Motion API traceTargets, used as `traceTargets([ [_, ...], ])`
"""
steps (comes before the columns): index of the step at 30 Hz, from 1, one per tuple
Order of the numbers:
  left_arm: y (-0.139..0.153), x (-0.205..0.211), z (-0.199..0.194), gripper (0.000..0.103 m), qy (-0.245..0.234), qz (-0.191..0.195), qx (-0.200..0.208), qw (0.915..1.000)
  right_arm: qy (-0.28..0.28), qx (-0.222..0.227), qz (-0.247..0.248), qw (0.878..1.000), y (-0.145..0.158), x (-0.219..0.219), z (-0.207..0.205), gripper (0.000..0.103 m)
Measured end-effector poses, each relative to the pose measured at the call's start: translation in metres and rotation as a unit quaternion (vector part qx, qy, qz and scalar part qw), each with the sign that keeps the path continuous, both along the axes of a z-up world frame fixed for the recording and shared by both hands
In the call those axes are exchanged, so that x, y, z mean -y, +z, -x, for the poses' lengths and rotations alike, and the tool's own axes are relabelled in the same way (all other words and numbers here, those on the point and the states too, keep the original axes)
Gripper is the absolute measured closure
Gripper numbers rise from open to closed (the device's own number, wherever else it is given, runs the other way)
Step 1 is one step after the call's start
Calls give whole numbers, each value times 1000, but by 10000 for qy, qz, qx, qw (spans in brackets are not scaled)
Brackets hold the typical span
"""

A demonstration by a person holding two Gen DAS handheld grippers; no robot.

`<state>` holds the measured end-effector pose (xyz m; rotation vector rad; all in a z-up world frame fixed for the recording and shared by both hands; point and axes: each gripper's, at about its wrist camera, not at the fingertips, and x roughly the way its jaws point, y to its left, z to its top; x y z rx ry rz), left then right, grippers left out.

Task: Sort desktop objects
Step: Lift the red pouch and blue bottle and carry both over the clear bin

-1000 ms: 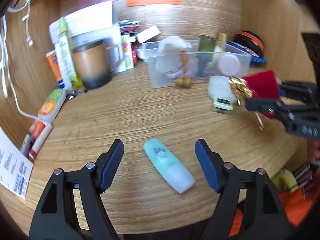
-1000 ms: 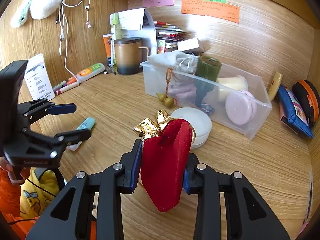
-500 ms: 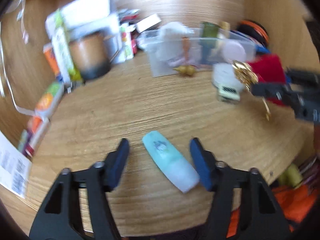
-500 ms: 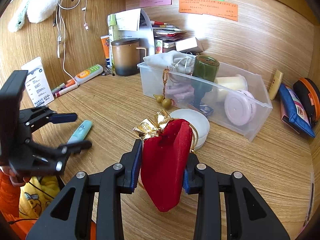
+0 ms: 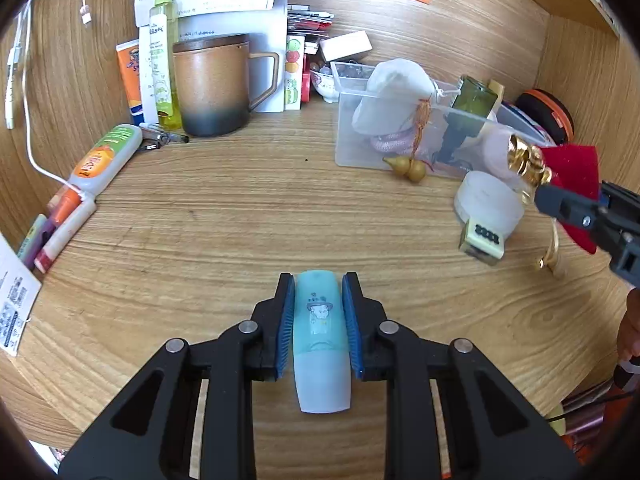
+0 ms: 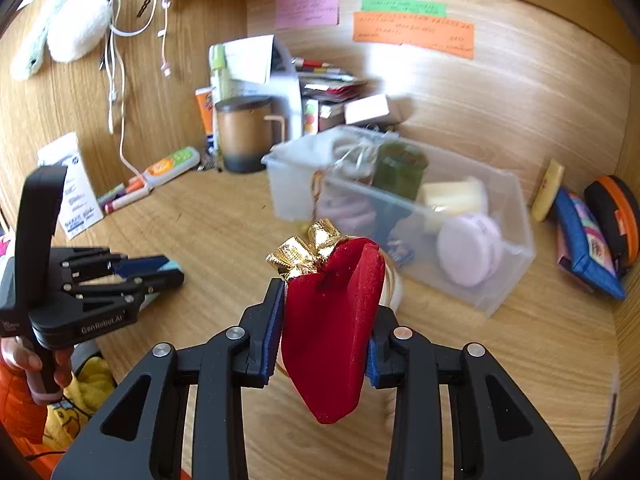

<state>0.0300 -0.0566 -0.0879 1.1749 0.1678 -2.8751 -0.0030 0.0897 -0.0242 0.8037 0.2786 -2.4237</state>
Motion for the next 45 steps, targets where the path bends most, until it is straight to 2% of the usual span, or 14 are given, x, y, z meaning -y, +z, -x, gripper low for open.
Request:
traceTargets([
  [4, 7, -4, 11, 80, -60, -96, -69, 9999, -133, -118, 3, 9998, 11, -6, 9, 73],
  [16, 63, -23, 38, 83, -603, -101, -710, 9956, -418, -272, 22, 9988, 30, -20, 30, 73],
  [22, 77, -33, 50, 83, -773, 80, -827, 9935, -550, -350, 55, 9979, 40, -30, 40, 73],
  [26, 65, -29, 56, 83, -749, 99, -583, 9954, -598, -350, 56, 9976, 41, -34, 46, 73],
  [31, 36, -22, 64, 83, -784, 126, -23, 9968, -684, -248, 107, 9973, 40, -38, 59, 73],
  [34, 23, -24, 70, 78, -935, 178, 269, 9951, -750, -239, 151, 9968, 41, -41, 65, 73],
  [36, 18, -28, 72, 72, -1023, 267, 347, 9938, -782, -252, 162, 9965, 42, -43, 67, 73],
  [39, 16, -31, 73, 63, -1193, 194, 394, 9919, -884, -295, 143, 9955, 46, -47, 71, 73],
  [45, 7, -35, 80, 62, -1295, 365, 542, 9894, -1026, -254, 78, 9944, 48, -51, 87, 73],
])
